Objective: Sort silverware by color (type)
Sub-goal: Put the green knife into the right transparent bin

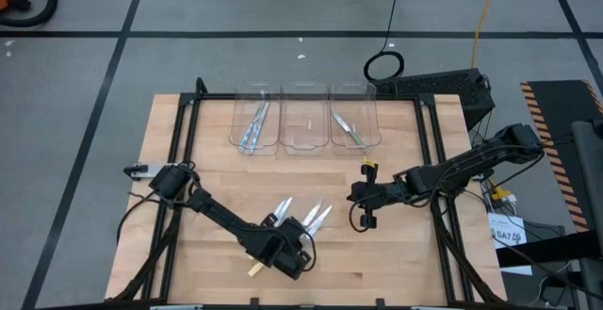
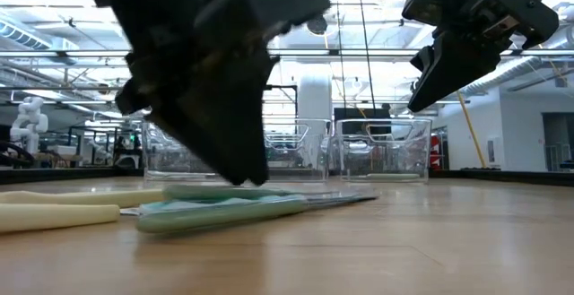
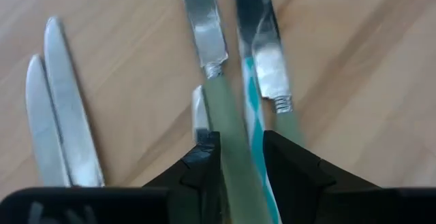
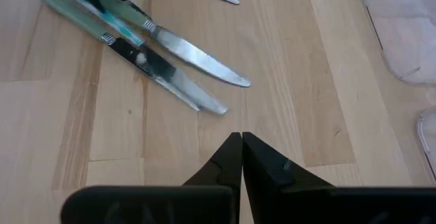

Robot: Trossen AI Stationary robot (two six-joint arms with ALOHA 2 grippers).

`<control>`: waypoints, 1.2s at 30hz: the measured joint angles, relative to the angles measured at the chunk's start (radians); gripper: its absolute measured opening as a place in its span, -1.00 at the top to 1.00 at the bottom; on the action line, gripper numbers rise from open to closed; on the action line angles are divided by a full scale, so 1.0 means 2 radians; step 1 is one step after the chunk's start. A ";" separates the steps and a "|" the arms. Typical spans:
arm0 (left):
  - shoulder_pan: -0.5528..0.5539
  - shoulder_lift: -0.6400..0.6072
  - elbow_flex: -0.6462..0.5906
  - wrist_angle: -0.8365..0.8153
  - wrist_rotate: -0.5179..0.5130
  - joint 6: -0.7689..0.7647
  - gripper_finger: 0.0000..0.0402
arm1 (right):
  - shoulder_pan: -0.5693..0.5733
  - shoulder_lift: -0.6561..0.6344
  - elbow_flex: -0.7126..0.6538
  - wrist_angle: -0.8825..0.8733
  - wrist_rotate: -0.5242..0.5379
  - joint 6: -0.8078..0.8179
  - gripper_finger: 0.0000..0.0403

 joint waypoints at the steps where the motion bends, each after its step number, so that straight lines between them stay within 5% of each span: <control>1: -0.002 0.000 0.003 0.000 -0.005 0.003 0.41 | 0.000 0.000 0.000 0.000 0.000 0.000 0.96; 16: -0.010 0.000 0.012 -0.018 -0.076 0.041 0.40 | 0.000 0.000 0.000 0.000 0.000 0.004 0.96; 36: -0.002 0.003 0.007 -0.021 -0.077 0.051 0.12 | 0.000 0.000 0.000 0.000 0.000 0.006 0.96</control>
